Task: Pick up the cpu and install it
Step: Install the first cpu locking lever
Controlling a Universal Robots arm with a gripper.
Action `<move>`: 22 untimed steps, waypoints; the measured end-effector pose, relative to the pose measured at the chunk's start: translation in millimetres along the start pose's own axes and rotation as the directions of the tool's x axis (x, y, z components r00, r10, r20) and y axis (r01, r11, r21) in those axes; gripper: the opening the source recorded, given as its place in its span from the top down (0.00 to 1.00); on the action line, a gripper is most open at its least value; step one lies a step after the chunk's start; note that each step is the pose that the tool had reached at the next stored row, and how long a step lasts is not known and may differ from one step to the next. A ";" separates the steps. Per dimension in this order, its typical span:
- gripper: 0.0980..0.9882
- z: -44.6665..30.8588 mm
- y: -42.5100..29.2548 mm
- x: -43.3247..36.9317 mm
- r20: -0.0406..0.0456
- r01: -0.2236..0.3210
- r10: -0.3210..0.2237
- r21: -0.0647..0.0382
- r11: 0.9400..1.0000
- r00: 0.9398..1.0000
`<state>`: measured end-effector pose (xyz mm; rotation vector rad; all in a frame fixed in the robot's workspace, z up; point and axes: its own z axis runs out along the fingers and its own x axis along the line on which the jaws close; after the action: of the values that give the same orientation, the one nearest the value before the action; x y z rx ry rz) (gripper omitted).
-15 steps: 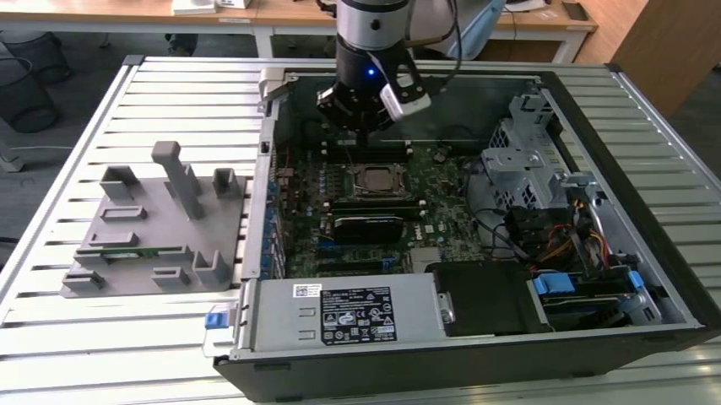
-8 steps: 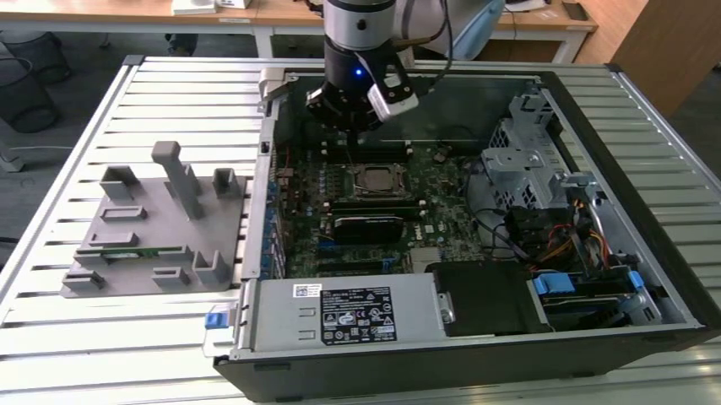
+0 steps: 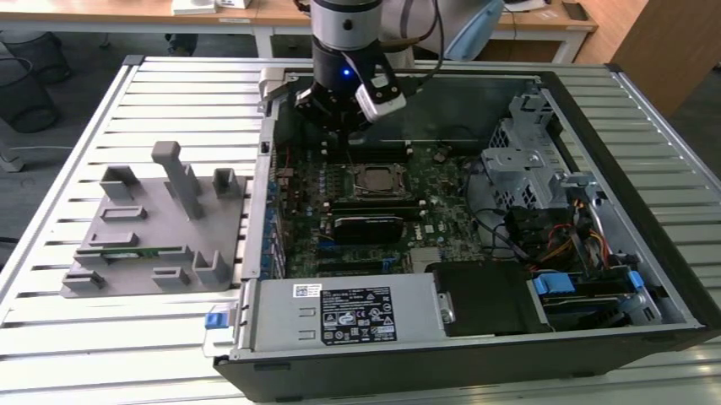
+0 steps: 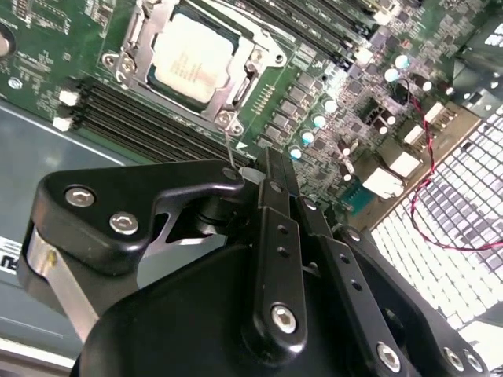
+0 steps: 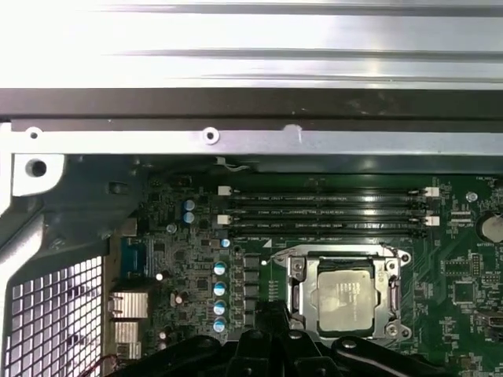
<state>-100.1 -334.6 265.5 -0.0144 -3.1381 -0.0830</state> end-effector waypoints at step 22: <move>0.99 6.8 18.3 10.0 0.000 0.000 0.000 0.000 1.000 1.000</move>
<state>-109.9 -315.9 259.7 -0.0145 -3.1382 -0.0832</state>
